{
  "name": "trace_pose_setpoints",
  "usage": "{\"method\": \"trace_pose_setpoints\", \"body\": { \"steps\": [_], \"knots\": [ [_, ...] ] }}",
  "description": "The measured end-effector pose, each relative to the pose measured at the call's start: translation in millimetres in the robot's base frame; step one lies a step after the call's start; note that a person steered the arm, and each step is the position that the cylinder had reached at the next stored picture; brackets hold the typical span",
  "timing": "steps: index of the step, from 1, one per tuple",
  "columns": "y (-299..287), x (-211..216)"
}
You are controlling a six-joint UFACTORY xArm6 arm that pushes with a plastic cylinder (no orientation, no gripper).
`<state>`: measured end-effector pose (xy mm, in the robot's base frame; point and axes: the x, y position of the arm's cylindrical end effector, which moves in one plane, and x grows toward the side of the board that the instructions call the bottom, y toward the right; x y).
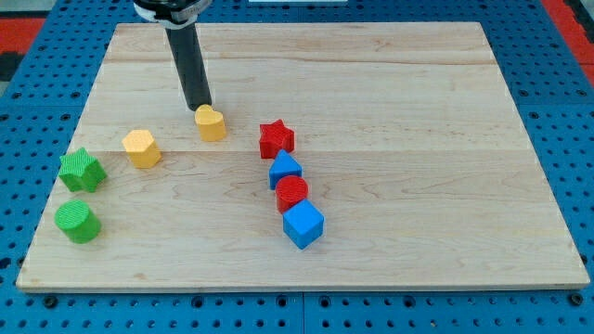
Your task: Move the yellow hexagon to the bottom of the board
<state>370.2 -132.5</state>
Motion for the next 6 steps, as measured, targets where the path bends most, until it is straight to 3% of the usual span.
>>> {"method": "trace_pose_setpoints", "body": {
  "steps": [4,5,6],
  "knots": [
    [-56,23],
    [-95,23],
    [-92,54]
  ]
}}
